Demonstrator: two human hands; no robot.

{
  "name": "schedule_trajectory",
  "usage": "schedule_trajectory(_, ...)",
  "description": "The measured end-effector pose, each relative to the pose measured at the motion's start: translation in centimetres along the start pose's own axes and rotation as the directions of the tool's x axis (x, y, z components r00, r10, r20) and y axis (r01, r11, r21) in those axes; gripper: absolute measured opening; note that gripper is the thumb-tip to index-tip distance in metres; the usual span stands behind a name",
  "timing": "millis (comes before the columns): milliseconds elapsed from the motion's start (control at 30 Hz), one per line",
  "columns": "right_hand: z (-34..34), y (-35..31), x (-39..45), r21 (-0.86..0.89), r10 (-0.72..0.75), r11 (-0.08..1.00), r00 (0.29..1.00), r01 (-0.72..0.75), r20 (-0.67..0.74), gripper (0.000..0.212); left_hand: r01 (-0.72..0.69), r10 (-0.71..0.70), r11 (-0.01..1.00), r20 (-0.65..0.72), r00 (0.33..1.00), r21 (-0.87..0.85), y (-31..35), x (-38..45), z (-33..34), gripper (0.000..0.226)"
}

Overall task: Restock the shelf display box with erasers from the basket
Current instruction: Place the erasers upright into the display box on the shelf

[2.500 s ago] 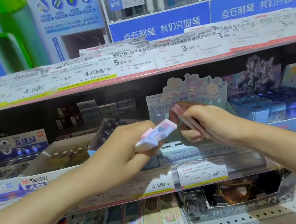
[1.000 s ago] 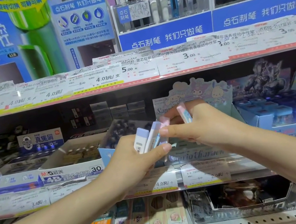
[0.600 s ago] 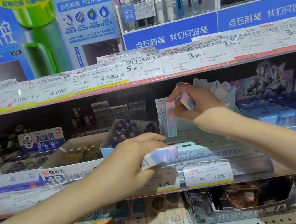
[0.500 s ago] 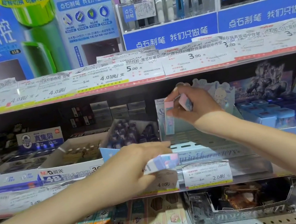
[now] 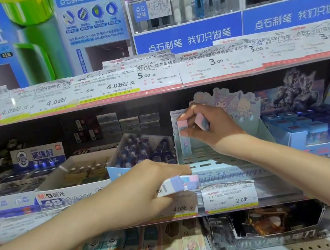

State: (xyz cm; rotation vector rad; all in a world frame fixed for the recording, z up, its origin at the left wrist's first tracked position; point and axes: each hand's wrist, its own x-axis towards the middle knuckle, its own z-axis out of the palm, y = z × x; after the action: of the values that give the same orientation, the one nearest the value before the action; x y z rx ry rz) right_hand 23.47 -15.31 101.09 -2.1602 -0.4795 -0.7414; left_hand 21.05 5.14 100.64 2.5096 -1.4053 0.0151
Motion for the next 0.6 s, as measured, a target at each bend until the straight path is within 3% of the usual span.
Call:
schedule_trajectory(200, 0.2, -0.1, 0.0, 0.009, 0.012, 1.0, 1.0, -0.012, -0.001, 0.019, -0.065, 0.064, 0.998, 0.022, 0.998, 0.015, -0.3, 0.4, 0.0, 0.044)
schedule_trajectory(400, 0.0, 0.0, 0.0, 0.03, 0.014, 0.999, 1.0, -0.014, -0.001, 0.018, -0.02, 0.022, 0.995, -0.021, 1.0, 0.1, -1.6, 0.9, 0.4, 0.046)
schedule_trajectory(600, 0.1, 0.0, -0.3, -0.069, 0.024, 0.997, 0.998, -0.021, 0.053, 0.015, -0.054, 0.057, 0.994, -0.034, 0.998, 0.091, -1.9, 1.0, 0.3, 0.042)
